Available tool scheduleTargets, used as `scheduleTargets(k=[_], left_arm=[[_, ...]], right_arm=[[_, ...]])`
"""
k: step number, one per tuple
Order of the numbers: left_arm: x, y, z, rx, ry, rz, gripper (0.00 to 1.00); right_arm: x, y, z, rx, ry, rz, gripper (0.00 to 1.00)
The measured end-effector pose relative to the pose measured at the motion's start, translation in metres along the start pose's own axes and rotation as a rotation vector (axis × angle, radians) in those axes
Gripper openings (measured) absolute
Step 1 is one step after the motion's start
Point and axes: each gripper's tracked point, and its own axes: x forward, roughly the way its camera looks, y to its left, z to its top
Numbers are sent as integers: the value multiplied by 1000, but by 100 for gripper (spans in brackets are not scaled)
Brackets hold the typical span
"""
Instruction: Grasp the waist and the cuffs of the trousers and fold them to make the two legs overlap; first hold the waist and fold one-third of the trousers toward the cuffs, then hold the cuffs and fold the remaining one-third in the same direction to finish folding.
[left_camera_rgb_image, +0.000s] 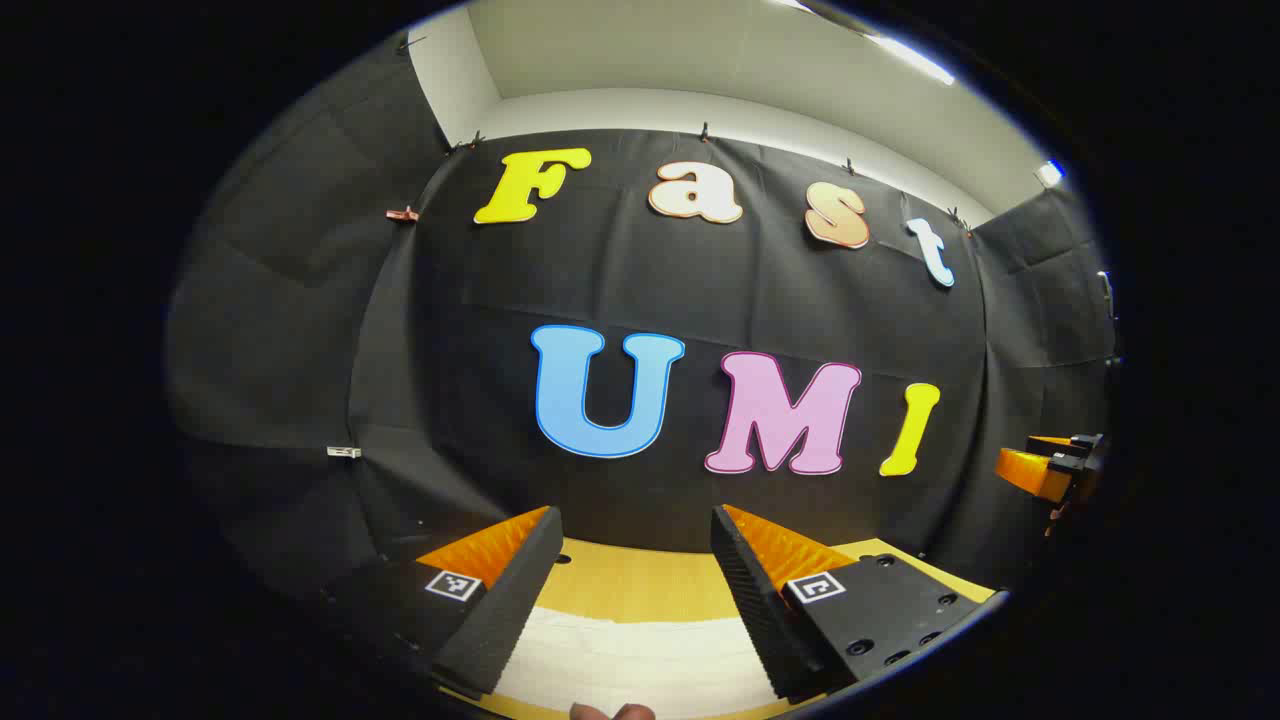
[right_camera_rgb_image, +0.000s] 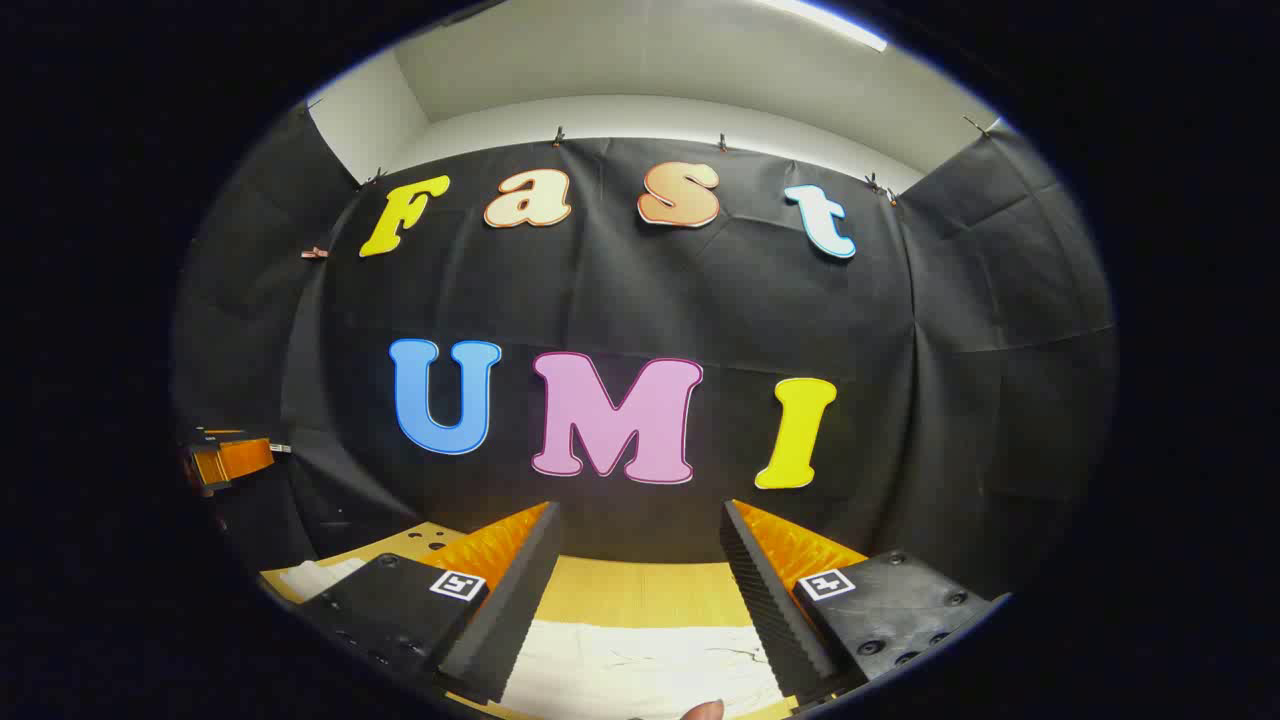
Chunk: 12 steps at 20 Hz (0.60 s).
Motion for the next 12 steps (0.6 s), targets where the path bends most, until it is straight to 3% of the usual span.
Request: scheduleTargets(k=[12], left_arm=[[-10,1,-2,8,6,13,95]], right_arm=[[-5,-1,-4,-1,12,4,97]])
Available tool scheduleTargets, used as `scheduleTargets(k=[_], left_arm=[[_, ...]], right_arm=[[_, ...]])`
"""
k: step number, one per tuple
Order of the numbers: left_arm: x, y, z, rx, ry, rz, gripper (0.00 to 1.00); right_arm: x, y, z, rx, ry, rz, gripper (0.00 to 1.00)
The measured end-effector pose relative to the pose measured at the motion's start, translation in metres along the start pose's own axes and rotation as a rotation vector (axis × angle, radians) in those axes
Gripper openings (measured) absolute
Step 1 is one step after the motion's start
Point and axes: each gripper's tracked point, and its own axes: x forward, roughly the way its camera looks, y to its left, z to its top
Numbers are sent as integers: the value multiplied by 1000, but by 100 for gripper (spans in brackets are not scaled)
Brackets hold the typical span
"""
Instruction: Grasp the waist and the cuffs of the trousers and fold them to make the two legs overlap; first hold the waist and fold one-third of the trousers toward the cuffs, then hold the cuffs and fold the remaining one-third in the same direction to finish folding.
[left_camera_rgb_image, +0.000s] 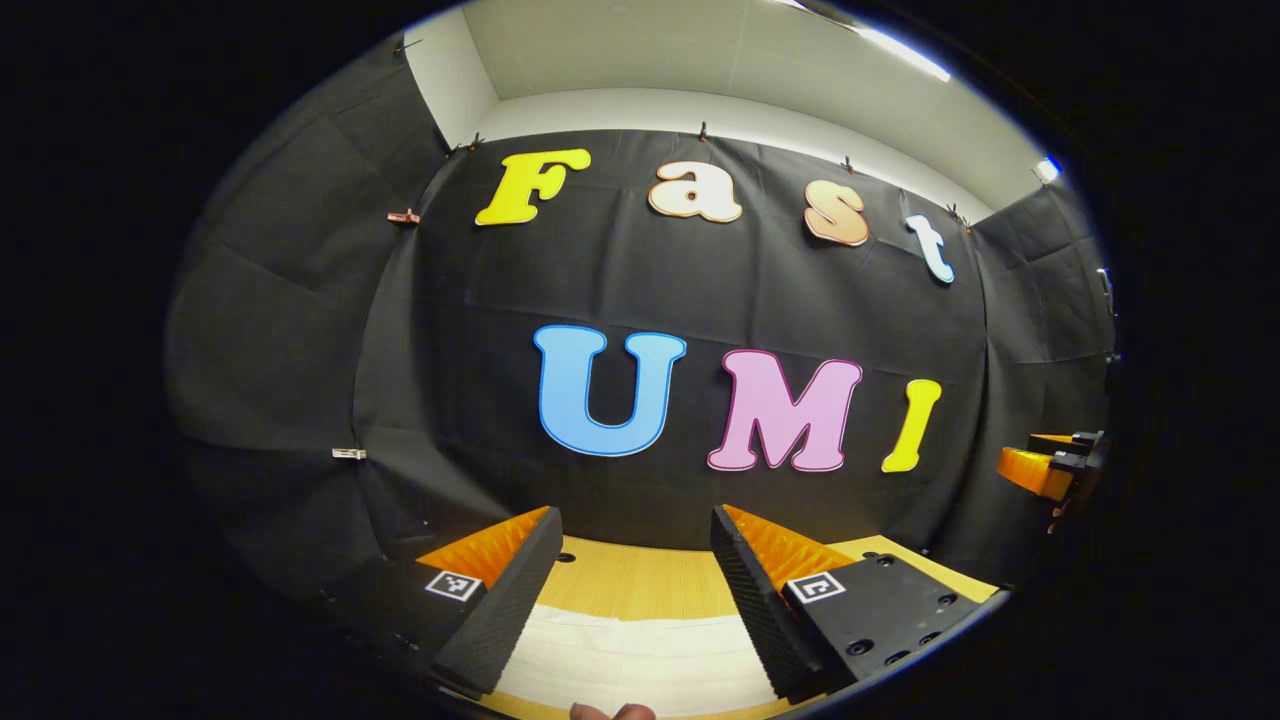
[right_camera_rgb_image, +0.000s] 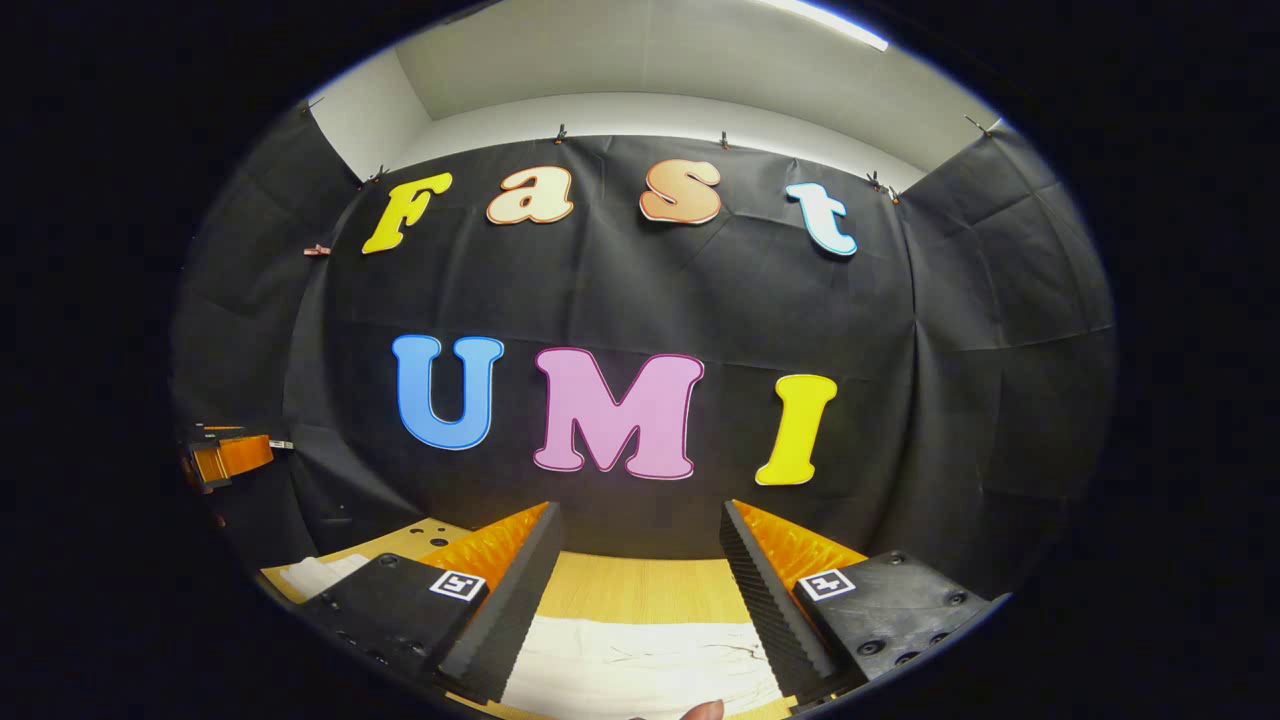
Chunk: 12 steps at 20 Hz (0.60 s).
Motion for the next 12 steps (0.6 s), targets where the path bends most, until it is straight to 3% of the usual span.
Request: scheduleTargets(k=[8,12], left_arm=[[-2,-3,0,-6,-3,-1,95],[-5,-13,-6,76,-1,-70,95]], right_arm=[[-3,-2,0,1,0,-3,97],[-7,-4,-2,-57,-3,1,97]])
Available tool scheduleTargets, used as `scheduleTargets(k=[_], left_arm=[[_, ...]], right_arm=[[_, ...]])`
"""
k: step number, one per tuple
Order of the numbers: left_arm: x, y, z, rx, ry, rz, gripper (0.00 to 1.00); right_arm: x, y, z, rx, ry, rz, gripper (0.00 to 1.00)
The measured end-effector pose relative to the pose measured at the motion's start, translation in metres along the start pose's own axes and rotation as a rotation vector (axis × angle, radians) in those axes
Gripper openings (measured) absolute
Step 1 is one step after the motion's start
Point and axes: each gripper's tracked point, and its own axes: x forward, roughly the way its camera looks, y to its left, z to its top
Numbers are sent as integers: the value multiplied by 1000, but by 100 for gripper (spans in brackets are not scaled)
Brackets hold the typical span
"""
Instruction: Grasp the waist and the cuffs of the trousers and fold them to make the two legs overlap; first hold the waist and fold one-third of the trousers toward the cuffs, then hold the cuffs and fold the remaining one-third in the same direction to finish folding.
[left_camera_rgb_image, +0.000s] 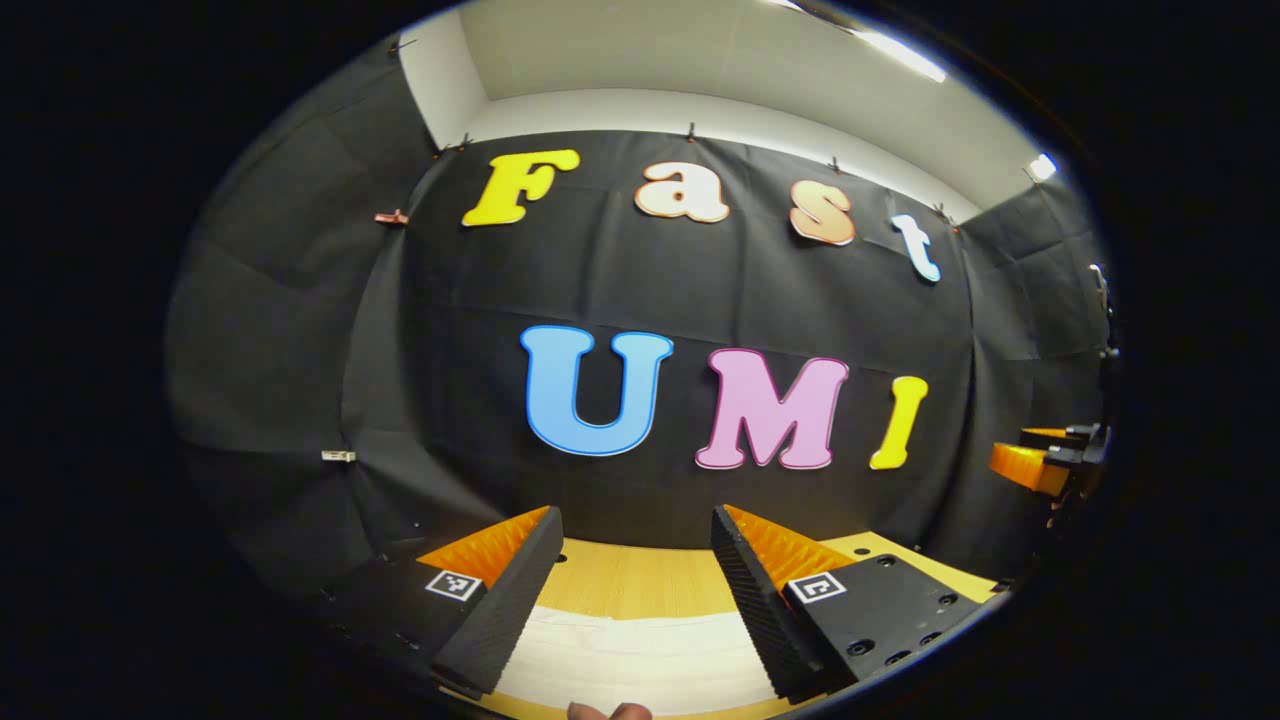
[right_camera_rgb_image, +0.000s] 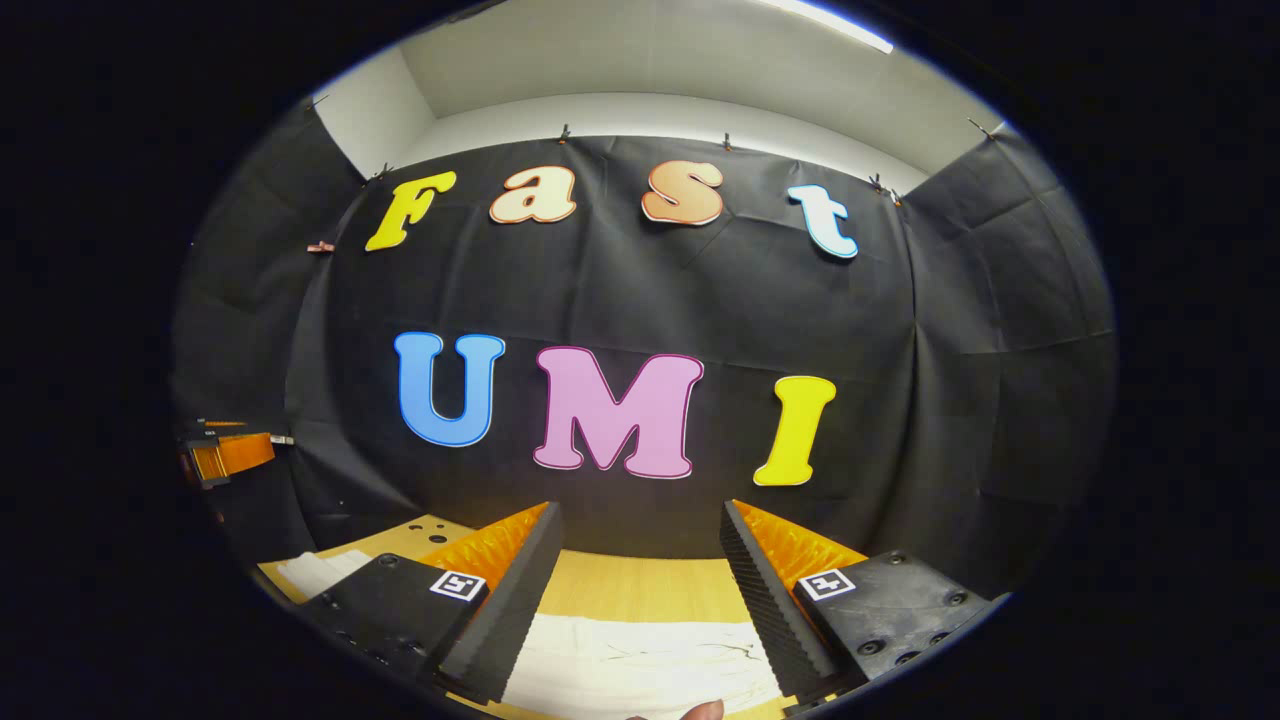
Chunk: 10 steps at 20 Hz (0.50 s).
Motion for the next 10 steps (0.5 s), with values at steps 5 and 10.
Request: scheduleTargets(k=[5,10], left_arm=[[-6,8,-45,451,69,-105,97],[-27,15,-141,862,209,-321,96]], right_arm=[[-13,-16,-20,-179,38,-10,97],[-31,-35,-47,-262,105,-28,97]])
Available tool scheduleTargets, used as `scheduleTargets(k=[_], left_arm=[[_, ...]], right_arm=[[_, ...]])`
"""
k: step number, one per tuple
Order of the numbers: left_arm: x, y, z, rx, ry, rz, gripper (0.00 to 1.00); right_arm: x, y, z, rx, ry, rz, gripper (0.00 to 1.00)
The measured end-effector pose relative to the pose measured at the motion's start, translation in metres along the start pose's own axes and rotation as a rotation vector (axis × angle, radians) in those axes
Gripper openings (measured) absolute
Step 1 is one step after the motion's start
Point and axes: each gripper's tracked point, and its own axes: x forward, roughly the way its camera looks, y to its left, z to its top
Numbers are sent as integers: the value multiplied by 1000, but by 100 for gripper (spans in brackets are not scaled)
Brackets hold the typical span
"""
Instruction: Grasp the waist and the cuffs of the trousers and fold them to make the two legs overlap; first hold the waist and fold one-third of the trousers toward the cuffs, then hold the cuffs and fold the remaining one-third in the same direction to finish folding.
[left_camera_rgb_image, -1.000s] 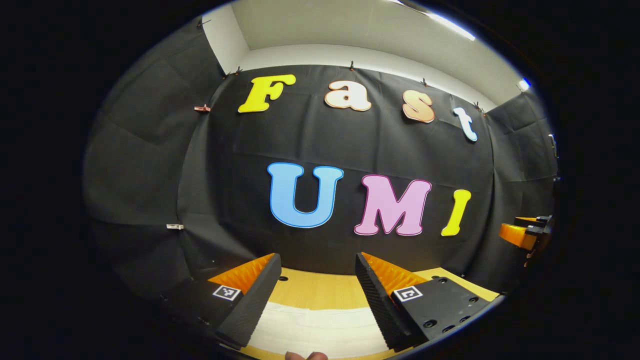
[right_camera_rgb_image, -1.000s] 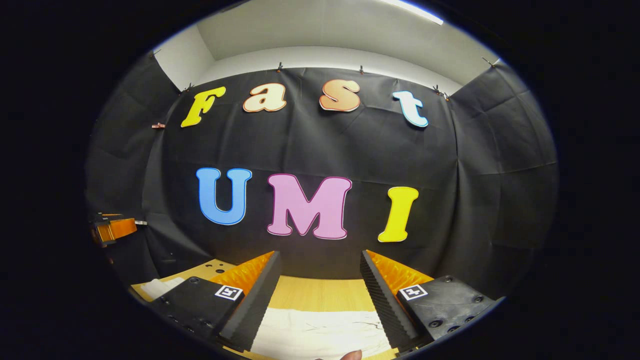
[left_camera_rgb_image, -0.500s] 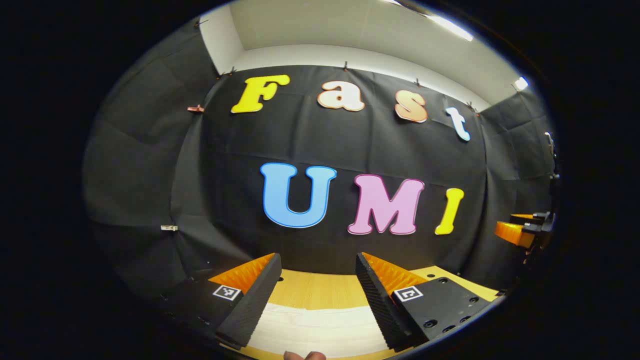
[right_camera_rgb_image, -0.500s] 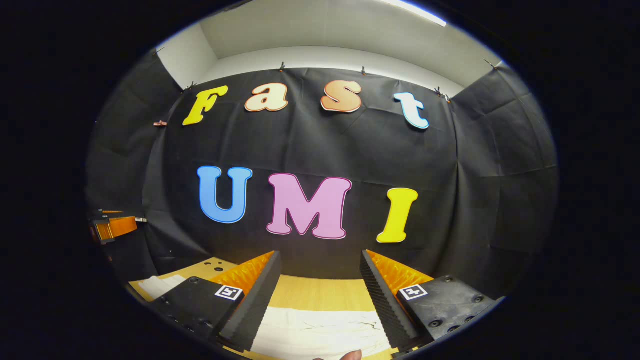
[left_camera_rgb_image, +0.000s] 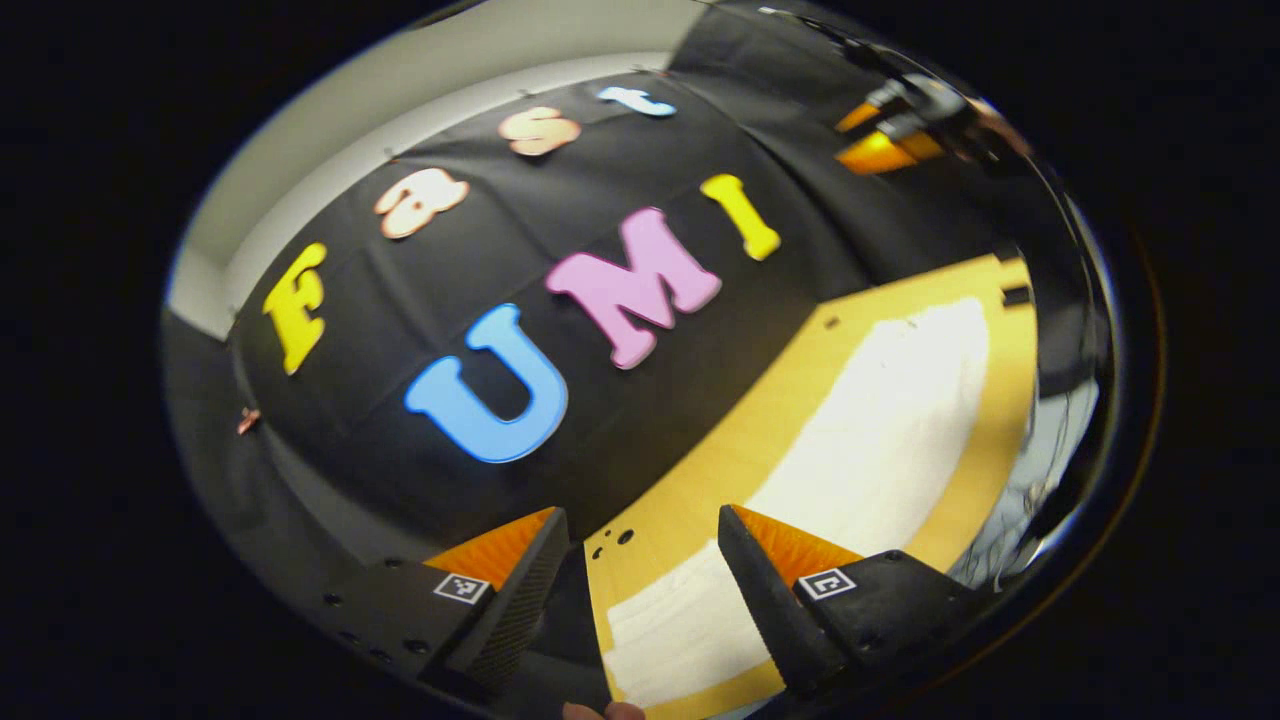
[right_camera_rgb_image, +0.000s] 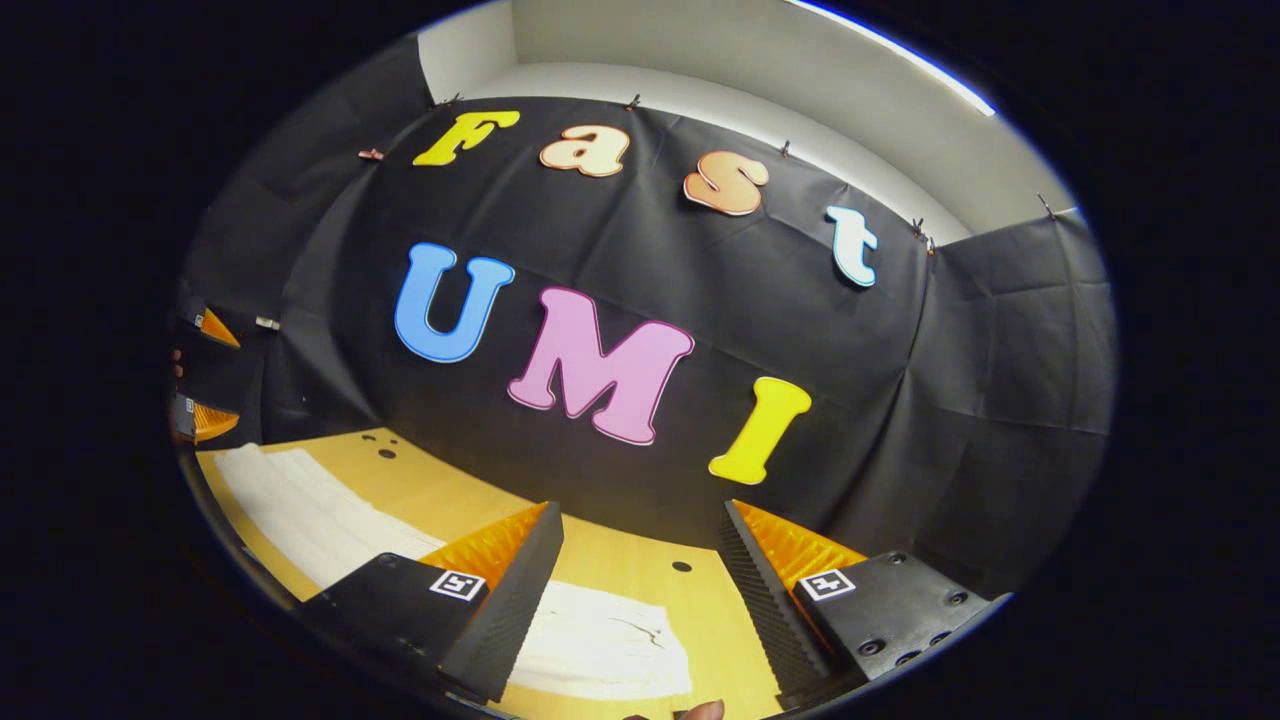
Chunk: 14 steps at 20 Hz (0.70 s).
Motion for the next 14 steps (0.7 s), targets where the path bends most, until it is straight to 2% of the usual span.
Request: scheduleTargets(k=[5,9,14], left_arm=[[3,-42,-87,133,170,-169,96],[8,-69,-148,201,281,-304,95],[20,-87,-209,274,392,-415,95]], right_arm=[[-10,-13,-27,-13,69,-26,98],[-15,-21,-39,-16,101,-50,96],[-13,-27,-47,-11,126,-72,97]])
